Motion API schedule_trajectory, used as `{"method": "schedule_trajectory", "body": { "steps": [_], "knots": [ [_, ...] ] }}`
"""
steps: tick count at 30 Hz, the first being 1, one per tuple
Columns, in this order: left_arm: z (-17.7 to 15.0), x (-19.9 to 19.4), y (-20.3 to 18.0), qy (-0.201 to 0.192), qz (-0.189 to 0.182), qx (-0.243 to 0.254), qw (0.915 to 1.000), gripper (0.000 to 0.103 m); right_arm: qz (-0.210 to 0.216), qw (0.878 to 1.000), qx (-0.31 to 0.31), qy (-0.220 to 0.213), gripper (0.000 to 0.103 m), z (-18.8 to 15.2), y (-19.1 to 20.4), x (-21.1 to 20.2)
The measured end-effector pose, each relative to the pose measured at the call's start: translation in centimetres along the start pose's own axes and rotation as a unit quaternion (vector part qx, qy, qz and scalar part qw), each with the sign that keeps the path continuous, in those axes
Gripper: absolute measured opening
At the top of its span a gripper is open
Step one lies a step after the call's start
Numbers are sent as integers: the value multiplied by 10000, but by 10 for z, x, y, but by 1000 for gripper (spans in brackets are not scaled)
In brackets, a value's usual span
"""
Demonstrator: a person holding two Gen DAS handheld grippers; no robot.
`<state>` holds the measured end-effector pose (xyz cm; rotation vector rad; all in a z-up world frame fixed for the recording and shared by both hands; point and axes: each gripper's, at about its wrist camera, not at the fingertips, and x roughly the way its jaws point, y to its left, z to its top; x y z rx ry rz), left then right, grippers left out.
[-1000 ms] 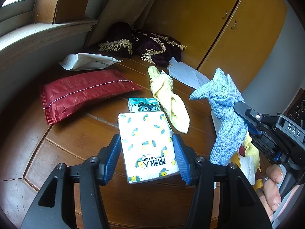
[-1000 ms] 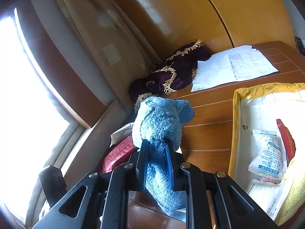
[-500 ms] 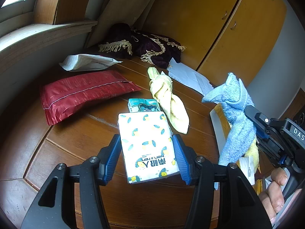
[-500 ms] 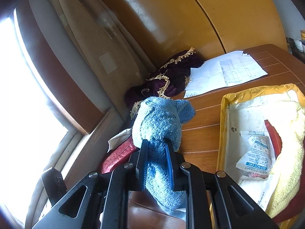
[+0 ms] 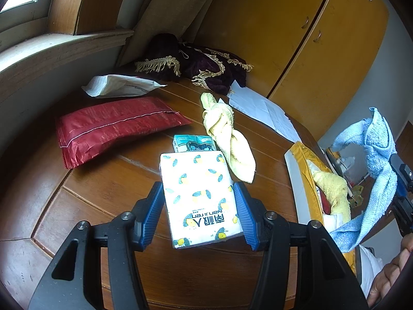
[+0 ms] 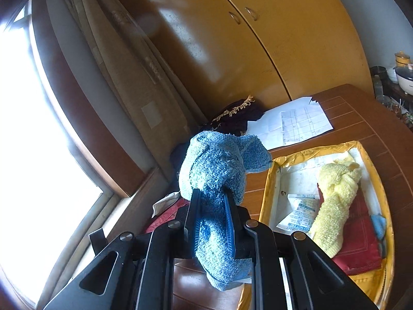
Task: Organize soft objects
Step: 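Lift the tissue pack with left tool while right tool carries the blue towel toward the tray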
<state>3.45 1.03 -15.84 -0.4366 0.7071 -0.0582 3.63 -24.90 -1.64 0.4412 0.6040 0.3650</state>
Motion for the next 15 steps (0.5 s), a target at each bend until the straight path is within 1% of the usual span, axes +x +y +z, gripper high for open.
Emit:
{"method": "schedule_trajectory", "body": {
  "steps": [2,4,10,15],
  "knots": [
    [0,-1,-4,42,-136,-94,9999,53,-88,9999,-30,-66,17,3,-3,-10],
    [-1,-3,-15,107,-282,-48,9995,53,-145,9998,-46,-155,17,7,-8,-20],
    [-6,-17,-69,233,-656,478,9964,53,-496,9980,10,-382,17,17,-27,-42],
    [-9,-24,-112,449,-1199,870,9879,53,-629,9969,146,-445,17,22,-42,-51]
  ]
}}
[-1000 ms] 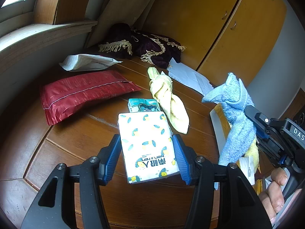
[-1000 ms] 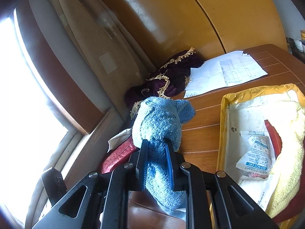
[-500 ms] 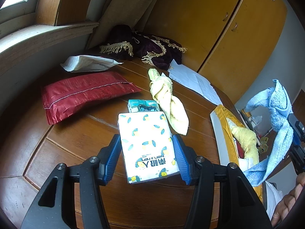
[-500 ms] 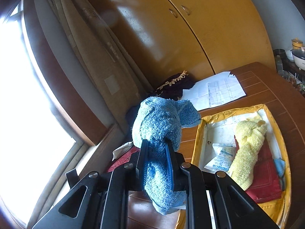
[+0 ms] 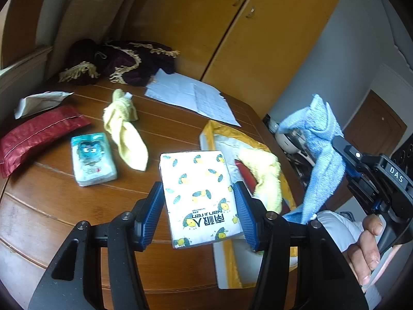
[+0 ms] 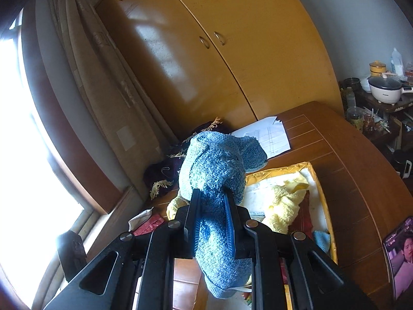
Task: Organize soft objects
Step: 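Lift the tissue pack with left tool while right tool carries the blue towel toward the tray, then lower the tissue pack and blue towel into the tray and open both tools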
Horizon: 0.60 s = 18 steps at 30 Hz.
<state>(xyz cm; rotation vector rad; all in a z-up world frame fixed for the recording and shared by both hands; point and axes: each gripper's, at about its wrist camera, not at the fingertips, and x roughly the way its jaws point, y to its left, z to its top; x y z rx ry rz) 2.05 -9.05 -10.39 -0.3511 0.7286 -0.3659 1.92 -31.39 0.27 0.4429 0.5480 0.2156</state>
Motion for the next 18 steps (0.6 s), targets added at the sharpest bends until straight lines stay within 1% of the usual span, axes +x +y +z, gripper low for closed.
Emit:
{"method": "schedule_trajectory", "body": {
  "steps": [3,7,10,12,15,18],
  "knots": [
    [0,7,-21,154,-257,232,9993,53,-4,9999,-19,-115,17,5,-1,-10],
    [2,20,-35,347,-490,378,9975,53,-79,9996,-120,-237,17,9,0,-20],
    [13,37,-43,447,-442,461,9970,53,-234,9996,-68,-163,17,9,-7,-12],
    [20,49,-47,537,-385,439,9968,53,-334,9994,6,-95,17,7,-15,-2],
    [30,70,-53,677,-307,534,9958,53,-447,9988,169,55,17,5,-32,17],
    [37,88,-65,737,-242,778,9939,53,-496,9979,316,277,17,6,-46,38]
  ]
}}
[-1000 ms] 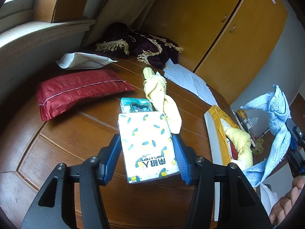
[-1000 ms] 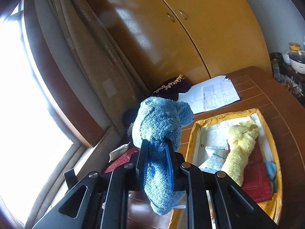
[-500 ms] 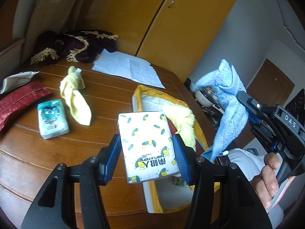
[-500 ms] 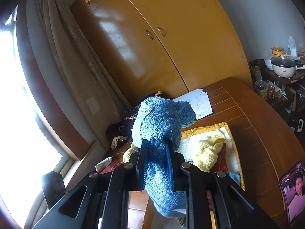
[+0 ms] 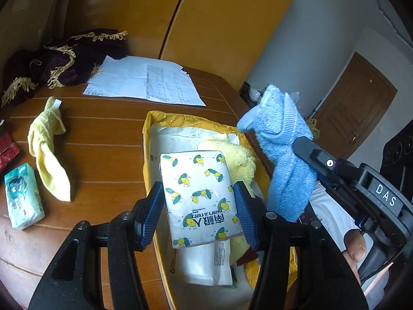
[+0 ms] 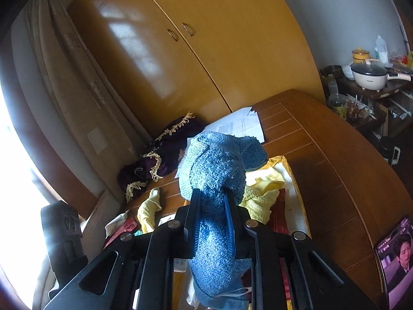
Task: Organize soft objects
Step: 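Lower the tissue pack and blue towel into the tray and open both tools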
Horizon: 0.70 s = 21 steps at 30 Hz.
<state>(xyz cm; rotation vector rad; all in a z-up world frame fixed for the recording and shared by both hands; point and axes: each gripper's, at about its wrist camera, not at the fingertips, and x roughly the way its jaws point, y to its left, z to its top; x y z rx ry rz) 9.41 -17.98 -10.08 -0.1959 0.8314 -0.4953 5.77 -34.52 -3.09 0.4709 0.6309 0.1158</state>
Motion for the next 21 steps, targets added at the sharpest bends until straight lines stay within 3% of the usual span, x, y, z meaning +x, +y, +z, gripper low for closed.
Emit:
{"method": "schedule_trajectory", "body": {
  "steps": [9,13,21],
  "knots": [
    [20,47,-5,423,325,154,9985,53,-951,9947,125,376,17,-2,-26,38],
    [16,59,-7,510,472,198,9974,53,-752,9964,175,345,17,0,-27,33],
    [16,64,4,651,406,25,9970,53,-286,9986,-36,452,17,14,0,40]
  ]
}}
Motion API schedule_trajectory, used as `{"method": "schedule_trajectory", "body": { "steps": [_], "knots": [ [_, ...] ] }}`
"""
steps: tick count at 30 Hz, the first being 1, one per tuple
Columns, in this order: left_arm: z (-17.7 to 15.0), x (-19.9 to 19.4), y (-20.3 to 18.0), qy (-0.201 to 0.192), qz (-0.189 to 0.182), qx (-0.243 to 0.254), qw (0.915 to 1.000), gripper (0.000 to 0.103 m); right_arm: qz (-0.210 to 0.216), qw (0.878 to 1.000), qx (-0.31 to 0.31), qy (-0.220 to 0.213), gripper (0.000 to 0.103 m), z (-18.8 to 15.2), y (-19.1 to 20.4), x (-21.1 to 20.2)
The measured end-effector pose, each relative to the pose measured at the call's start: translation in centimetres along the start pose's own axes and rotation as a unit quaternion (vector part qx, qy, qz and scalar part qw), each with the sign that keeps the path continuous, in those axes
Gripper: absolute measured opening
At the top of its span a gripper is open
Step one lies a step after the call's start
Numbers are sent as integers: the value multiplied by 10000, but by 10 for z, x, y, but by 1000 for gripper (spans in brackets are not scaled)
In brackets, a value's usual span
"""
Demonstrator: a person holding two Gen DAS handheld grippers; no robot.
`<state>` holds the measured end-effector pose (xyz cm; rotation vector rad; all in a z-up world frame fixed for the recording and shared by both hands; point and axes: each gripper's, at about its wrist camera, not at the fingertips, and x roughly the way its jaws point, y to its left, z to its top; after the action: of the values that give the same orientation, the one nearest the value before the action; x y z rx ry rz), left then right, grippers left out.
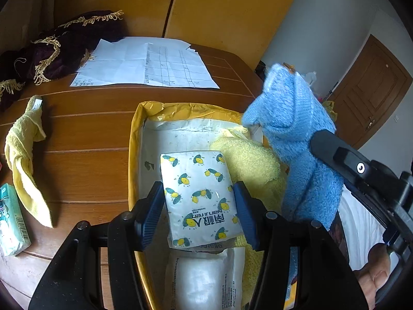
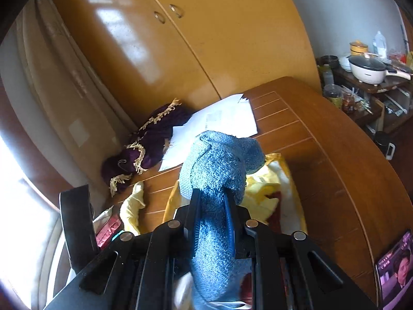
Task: Organize soft objects
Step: 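Lower the tissue pack and blue towel into the tray and open both tools, then move left tool to the blue cartoon pack while right tool moves to the yellow towel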
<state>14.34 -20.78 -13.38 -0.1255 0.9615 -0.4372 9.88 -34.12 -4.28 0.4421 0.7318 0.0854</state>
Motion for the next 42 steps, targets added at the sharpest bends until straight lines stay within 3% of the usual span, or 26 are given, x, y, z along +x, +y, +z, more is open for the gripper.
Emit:
{"method": "schedule_trajectory", "body": {
  "steps": [5,11,17,18,24,31,42],
  "knots": [
    [-2,-1,-3,-30,30,115,9999,54,29,9994,40,335,18,-1,0,38],
    [-3,2,-3,71,-83,174,9998,55,206,9995,5,243,23,-5,-3,41],
    [-8,-4,4,51,-506,105,9987,60,386,9992,56,115,31,-9,-3,38],
    [-9,-6,6,41,-618,90,9980,62,412,9991,38,72,37,-9,-2,36],
    [-20,-24,13,-167,-985,121,9949,75,675,9975,31,-191,49,-10,0,24],
    [-18,-37,31,-423,-1330,-391,9894,79,696,9973,47,-207,49,-9,1,24],
    [-26,-54,35,-808,-1114,-382,9897,79,755,9966,-78,-321,56,-12,6,20]
  ]
}}
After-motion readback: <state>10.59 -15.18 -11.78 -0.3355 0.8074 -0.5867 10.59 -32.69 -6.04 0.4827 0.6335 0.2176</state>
